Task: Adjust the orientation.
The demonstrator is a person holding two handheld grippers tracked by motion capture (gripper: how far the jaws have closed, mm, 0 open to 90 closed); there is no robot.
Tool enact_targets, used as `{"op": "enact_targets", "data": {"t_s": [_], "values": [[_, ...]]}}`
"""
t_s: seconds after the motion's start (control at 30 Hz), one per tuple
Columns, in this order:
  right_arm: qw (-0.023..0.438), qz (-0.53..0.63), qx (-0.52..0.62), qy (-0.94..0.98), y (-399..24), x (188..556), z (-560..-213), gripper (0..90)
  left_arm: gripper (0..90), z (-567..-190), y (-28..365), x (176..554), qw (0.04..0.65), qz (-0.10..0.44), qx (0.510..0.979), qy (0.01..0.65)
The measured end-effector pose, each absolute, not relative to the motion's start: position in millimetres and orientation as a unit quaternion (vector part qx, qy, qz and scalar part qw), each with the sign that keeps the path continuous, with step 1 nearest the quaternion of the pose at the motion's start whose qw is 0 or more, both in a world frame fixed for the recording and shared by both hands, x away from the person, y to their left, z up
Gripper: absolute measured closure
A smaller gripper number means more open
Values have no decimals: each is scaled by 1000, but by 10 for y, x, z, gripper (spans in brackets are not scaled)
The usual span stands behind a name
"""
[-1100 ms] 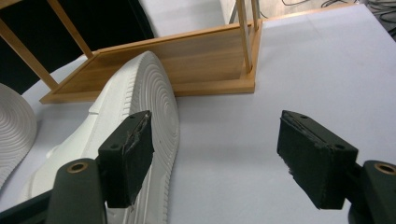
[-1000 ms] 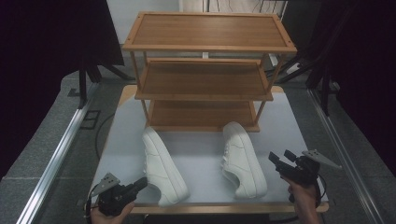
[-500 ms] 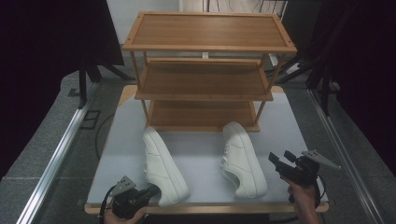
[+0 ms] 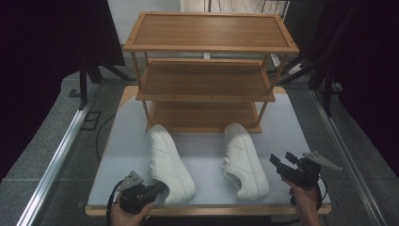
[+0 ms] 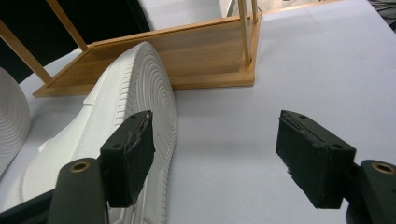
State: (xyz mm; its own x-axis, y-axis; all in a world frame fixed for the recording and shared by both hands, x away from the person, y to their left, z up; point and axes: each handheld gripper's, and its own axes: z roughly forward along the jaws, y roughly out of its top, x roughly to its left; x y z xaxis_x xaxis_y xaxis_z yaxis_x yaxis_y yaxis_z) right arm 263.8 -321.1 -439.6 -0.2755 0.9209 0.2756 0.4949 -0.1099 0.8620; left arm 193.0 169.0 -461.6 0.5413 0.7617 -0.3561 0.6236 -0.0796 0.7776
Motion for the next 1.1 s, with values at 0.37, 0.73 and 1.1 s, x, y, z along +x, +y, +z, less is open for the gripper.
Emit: {"op": "enact_targets", "data": {"t_s": [0.37, 0.73, 1.1], "values": [[220, 490, 564, 628, -3223, 2636, -4396, 280, 882, -4530, 1406, 2259, 502, 64, 731, 457], [223, 485, 569, 626, -3272, 2627, -4417, 282, 881, -4433, 755, 2608, 497, 40, 758, 421], [226, 481, 569, 627, -3253, 2626, -4413, 283, 890, -4450, 601, 2697, 474, 43, 767, 431]]}}
